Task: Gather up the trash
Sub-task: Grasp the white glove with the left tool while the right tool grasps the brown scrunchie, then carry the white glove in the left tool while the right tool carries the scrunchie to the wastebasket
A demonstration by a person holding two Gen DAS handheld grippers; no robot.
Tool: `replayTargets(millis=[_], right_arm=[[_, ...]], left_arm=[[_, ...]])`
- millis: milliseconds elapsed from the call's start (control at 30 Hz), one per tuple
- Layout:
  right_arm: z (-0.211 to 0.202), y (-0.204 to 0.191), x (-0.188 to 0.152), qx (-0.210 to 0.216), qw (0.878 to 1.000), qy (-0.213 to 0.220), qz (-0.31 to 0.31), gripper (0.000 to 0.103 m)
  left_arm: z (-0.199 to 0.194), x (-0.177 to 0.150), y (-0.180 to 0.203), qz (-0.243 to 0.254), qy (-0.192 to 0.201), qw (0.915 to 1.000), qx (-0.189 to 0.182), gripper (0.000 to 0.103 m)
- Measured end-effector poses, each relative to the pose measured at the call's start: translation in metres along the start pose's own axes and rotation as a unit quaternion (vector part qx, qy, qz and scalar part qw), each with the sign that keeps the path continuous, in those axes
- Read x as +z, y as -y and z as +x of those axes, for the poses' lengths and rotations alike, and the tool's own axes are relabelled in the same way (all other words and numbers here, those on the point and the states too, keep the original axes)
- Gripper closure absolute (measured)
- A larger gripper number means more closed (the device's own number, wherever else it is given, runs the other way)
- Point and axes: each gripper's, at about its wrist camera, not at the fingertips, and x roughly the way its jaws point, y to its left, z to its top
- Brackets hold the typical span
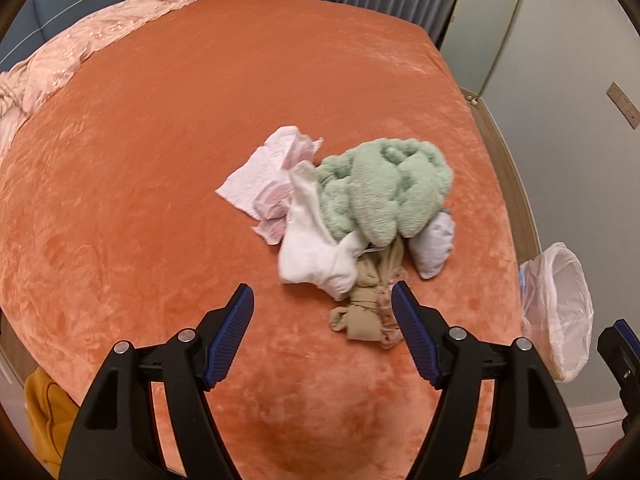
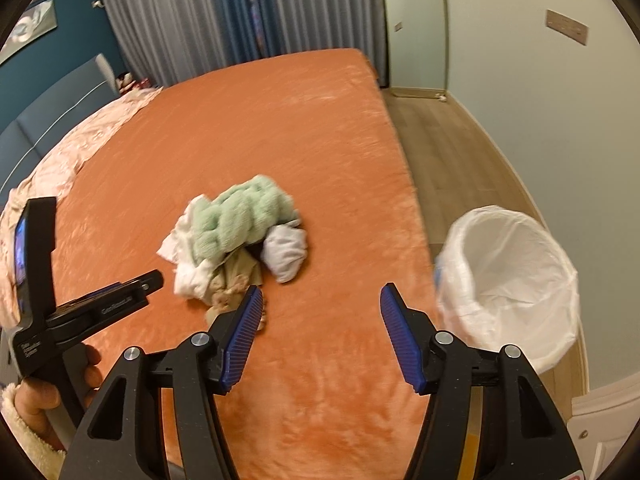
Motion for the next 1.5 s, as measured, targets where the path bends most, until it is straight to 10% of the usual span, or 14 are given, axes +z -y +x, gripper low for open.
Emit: replayTargets(millis=[433, 833, 1100, 1500], right_arm=[[0.074, -0.053, -0.017, 0.042, 0.997, -0.058, -0.019, 0.044], [0.137, -0.088, -0.025, 0.059, 0.993, -0.102, -0.027, 0.046], [0.166, -0.097, -0.032, 0.077, 0.988, -0.135, -0.022, 0.092], [0.104, -0.086, -0.017, 0.084, 0.994, -0.066, -0.016, 0.097]], left_arm=[[0.057, 0.004, -0.034, -0.047, -0.061, 0.9962, -0.040, 0.025], [0.103, 0.016, -0.030, -0.028, -0.103, 0.9912, -0.079, 0.064], [0.095, 0.012, -0.035, -0.017, -0.098, 0.9905, -0.095, 0.088], [0.028, 0.016, -0.020, 0.009, -0.041, 0.9949, -0.091, 0.089]])
